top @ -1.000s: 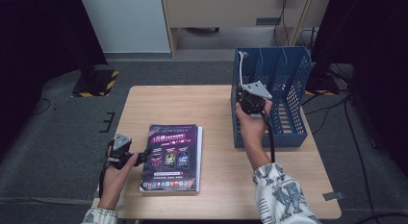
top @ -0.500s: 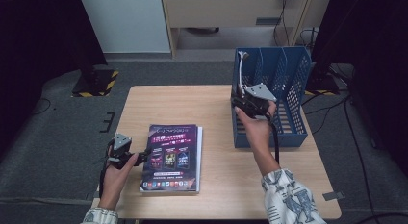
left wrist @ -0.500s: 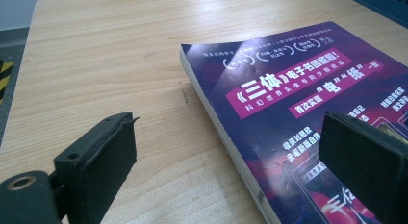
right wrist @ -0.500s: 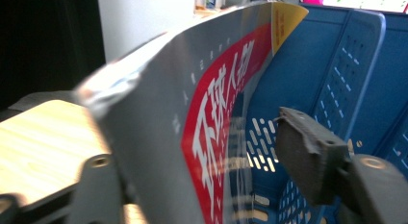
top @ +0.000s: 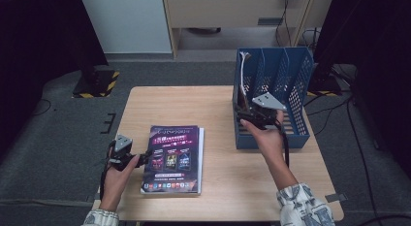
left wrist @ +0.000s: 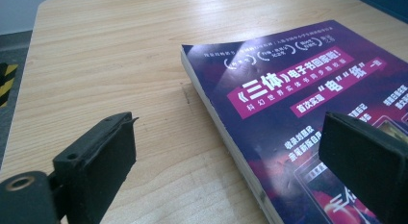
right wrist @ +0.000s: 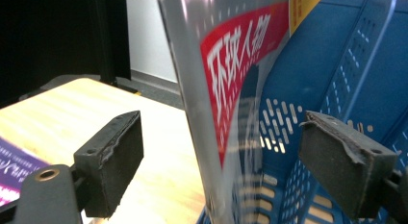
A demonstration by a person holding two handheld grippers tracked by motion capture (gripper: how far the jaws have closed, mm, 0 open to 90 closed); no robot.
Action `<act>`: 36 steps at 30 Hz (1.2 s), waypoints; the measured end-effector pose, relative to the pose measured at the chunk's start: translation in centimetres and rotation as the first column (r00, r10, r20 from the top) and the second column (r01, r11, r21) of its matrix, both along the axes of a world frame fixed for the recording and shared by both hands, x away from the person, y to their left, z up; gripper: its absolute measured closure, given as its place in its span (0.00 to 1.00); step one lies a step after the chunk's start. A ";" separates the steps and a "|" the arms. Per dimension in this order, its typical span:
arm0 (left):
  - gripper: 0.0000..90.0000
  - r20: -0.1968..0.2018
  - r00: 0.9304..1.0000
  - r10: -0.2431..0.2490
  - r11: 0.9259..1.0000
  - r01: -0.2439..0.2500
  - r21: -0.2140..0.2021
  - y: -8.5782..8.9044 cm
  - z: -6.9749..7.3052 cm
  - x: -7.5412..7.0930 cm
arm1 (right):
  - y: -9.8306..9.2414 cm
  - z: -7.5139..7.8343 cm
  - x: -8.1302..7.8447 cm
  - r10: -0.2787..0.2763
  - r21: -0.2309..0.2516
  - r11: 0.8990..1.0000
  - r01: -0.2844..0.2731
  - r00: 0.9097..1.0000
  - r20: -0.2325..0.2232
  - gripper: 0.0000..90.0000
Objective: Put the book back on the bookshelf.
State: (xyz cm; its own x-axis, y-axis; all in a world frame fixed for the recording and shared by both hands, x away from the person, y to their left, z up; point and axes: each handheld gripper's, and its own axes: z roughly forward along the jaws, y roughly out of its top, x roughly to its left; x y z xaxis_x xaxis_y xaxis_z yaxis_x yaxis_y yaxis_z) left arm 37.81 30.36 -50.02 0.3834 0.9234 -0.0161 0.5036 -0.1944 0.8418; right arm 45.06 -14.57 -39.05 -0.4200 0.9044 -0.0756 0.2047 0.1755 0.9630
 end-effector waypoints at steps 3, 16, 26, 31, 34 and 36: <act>0.06 0.007 1.000 0.001 1.000 -0.001 -0.007 0.0 0.1 0.0 | -0.5 -0.3 -0.7 0.022 0.013 1.000 -0.022 1.000 -0.012 0.15; 0.06 0.010 1.000 -0.005 1.000 0.005 -0.001 -0.1 -0.1 -0.2 | -1.9 -1.7 -3.1 0.111 0.023 0.994 -0.110 0.993 -0.036 0.12; 0.06 0.029 0.999 -0.015 1.000 0.016 -0.004 -0.3 0.4 -0.4 | -2.7 -1.9 -5.6 0.142 0.020 0.990 -0.141 0.989 -0.050 0.10; 0.10 0.030 0.999 -0.035 0.999 0.035 -0.015 -0.4 0.4 -0.5 | -2.9 -2.1 -6.8 0.152 0.040 0.988 -0.149 0.986 -0.068 0.09; 0.09 0.030 0.999 -0.040 0.999 0.041 -0.025 -0.5 0.5 -0.5 | -2.7 -2.3 -7.3 0.159 0.042 0.987 -0.156 0.984 -0.077 0.10; 0.10 0.027 0.999 -0.043 0.999 0.044 -0.027 -0.5 0.5 -0.5 | -2.2 -2.5 -7.5 0.164 0.036 0.986 -0.162 0.983 -0.085 0.11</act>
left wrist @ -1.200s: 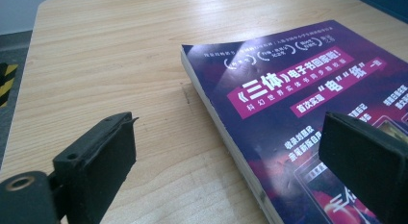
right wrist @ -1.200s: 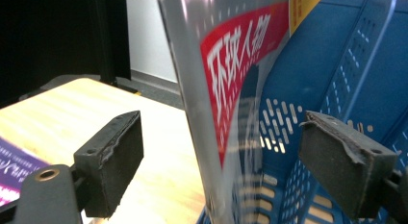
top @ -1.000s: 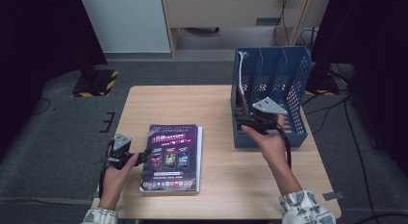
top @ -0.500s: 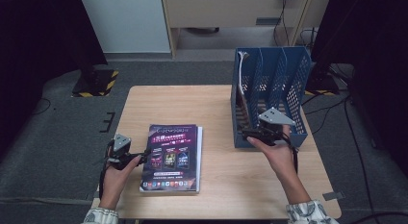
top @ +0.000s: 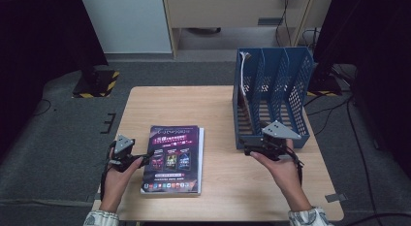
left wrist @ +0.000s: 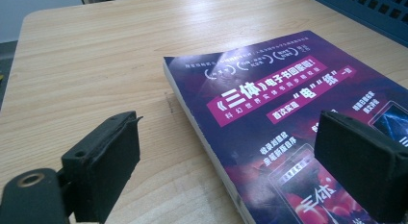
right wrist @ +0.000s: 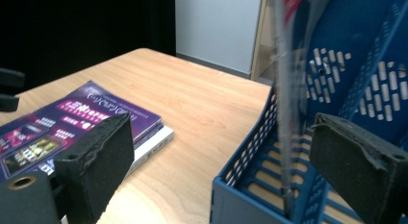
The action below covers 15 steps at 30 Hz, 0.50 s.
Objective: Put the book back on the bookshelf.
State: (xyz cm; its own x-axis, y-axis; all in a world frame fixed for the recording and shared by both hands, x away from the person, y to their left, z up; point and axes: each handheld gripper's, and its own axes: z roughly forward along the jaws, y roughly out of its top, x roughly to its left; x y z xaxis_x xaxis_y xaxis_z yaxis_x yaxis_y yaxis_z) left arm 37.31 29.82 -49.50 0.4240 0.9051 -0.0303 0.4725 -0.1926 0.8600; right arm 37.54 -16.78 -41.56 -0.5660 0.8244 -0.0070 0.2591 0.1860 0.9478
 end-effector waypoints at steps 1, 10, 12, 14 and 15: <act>0.10 0.000 1.000 0.000 1.000 0.000 -0.002 -0.1 0.0 0.0 | 0.3 -0.1 -0.1 0.006 -0.007 1.000 -0.006 1.000 0.002 0.11; 0.11 -0.002 1.000 -0.012 1.000 0.012 -0.007 -0.2 0.1 -0.1 | 2.9 -0.5 -1.1 0.083 -0.029 0.996 -0.083 0.997 0.003 0.15; 0.11 -0.002 1.000 -0.014 1.000 0.014 -0.008 -0.2 0.1 -0.1 | 3.4 -0.7 -1.2 0.094 -0.034 0.995 -0.094 0.996 -0.001 0.16; 0.11 0.000 1.000 -0.015 1.000 0.015 -0.009 -0.3 0.1 -0.1 | 3.8 -0.9 -1.2 0.102 -0.040 0.994 -0.102 0.995 -0.010 0.17; 0.11 -0.002 1.000 -0.016 1.000 0.016 -0.006 -0.3 0.1 -0.1 | 4.1 -1.0 -1.2 0.106 -0.044 0.993 -0.106 0.994 -0.011 0.17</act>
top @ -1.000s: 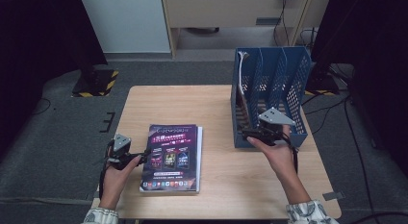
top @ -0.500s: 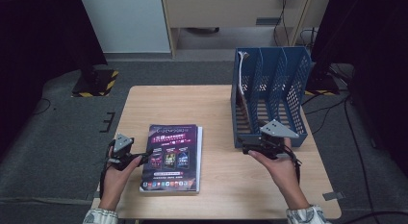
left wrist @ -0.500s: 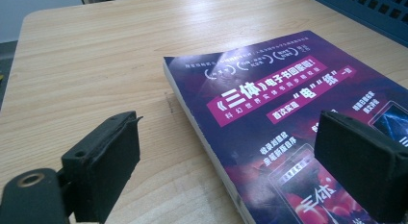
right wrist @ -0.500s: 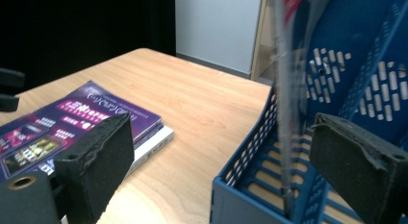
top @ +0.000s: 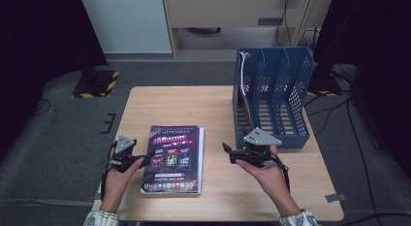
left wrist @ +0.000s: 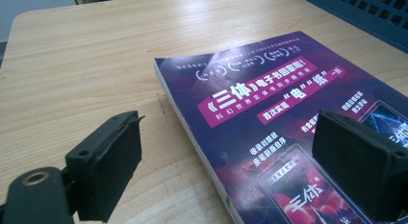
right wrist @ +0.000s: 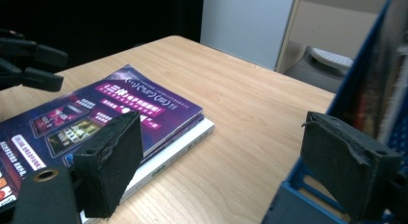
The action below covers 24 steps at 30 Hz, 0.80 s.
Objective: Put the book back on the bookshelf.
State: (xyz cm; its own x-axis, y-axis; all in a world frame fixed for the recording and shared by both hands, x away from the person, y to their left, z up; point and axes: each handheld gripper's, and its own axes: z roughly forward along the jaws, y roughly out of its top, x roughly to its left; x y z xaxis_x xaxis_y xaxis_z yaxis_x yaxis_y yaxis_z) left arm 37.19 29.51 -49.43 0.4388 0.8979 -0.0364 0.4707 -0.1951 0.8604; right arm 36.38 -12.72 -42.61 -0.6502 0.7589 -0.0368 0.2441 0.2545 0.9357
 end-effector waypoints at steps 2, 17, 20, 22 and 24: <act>0.11 -0.002 1.000 -0.002 1.000 0.002 0.003 -0.1 -0.1 0.0 | 0.6 -0.2 0.0 0.014 -0.003 1.000 -0.014 1.000 -0.009 0.17; 0.11 -0.015 1.000 -0.006 1.000 0.007 0.022 -0.4 -0.3 0.0 | 8.8 -2.6 2.6 0.127 -0.009 0.992 -0.128 0.988 -0.090 0.18; 0.11 -0.016 1.000 -0.015 0.999 0.015 0.032 -0.5 -0.3 0.1 | 9.9 -3.4 3.4 0.125 -0.035 0.991 -0.128 0.988 -0.091 0.21; 0.11 -0.015 1.000 -0.012 0.999 0.012 0.033 -0.5 -0.3 0.1 | 10.3 -4.1 3.8 0.127 -0.049 0.990 -0.133 0.987 -0.103 0.23; 0.12 -0.017 1.000 -0.010 0.999 0.011 0.032 -0.5 -0.3 0.2 | 10.5 -4.4 4.1 0.132 -0.048 0.989 -0.138 0.985 -0.109 0.25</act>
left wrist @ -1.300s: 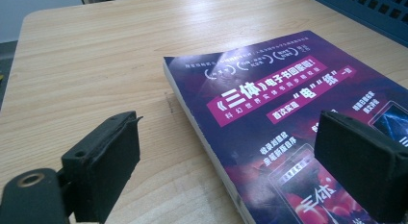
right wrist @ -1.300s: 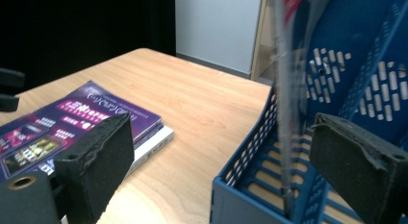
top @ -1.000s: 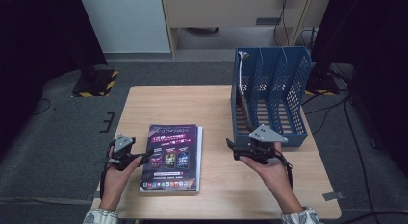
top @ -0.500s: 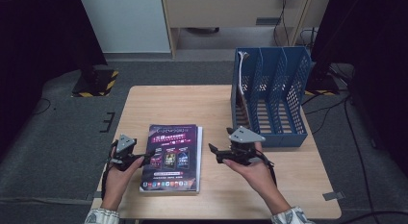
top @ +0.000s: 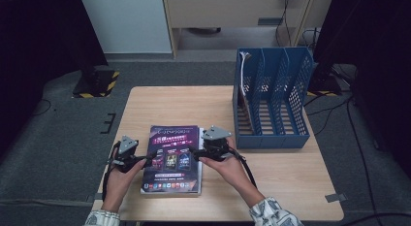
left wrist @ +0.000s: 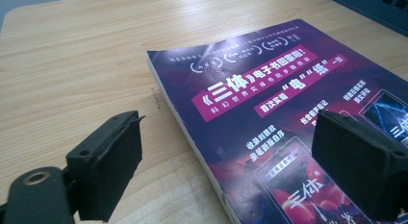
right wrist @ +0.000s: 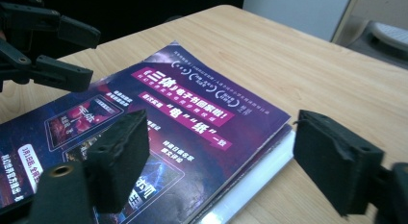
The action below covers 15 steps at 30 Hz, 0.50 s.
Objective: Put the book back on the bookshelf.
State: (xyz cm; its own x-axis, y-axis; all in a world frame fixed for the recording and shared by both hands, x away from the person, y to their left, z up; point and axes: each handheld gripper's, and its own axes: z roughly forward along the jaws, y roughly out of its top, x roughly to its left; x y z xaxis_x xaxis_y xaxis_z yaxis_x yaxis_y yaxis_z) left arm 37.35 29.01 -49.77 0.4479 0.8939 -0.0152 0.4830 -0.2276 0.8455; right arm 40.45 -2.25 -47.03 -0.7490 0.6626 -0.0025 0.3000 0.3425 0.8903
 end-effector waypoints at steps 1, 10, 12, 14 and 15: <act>0.12 -0.001 1.000 0.001 1.000 -0.001 0.000 0.0 0.0 0.0 | 0.1 -0.1 0.1 -0.001 0.000 1.000 0.001 1.000 -0.004 0.26; 0.15 -0.001 1.000 0.005 1.000 -0.005 0.004 -0.2 0.3 0.0 | 1.1 -1.6 0.9 0.009 -0.032 0.999 -0.011 0.998 -0.056 0.29; 0.15 -0.011 1.000 0.005 1.000 -0.005 0.005 -0.2 0.2 -0.1 | 1.2 -1.6 0.8 0.009 -0.011 1.000 -0.009 0.998 -0.057 0.29; 0.16 -0.015 1.000 -0.003 1.000 0.003 0.000 -0.1 0.2 -0.1 | 1.2 -1.5 0.6 0.018 -0.035 0.999 -0.020 0.999 -0.049 0.27; 0.15 -0.016 1.000 -0.007 1.000 0.007 -0.013 -0.1 0.3 -0.1 | 1.1 -1.4 0.4 0.022 -0.042 0.999 -0.023 0.999 -0.037 0.26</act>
State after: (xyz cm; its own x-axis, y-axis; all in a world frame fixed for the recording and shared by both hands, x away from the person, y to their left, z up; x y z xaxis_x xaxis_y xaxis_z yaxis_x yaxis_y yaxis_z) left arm 37.27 28.96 -49.47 0.4538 0.8905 -0.0337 0.4947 -0.2203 0.8407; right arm 40.82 -1.13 -48.41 -0.7639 0.6454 -0.0032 0.3236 0.3872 0.8633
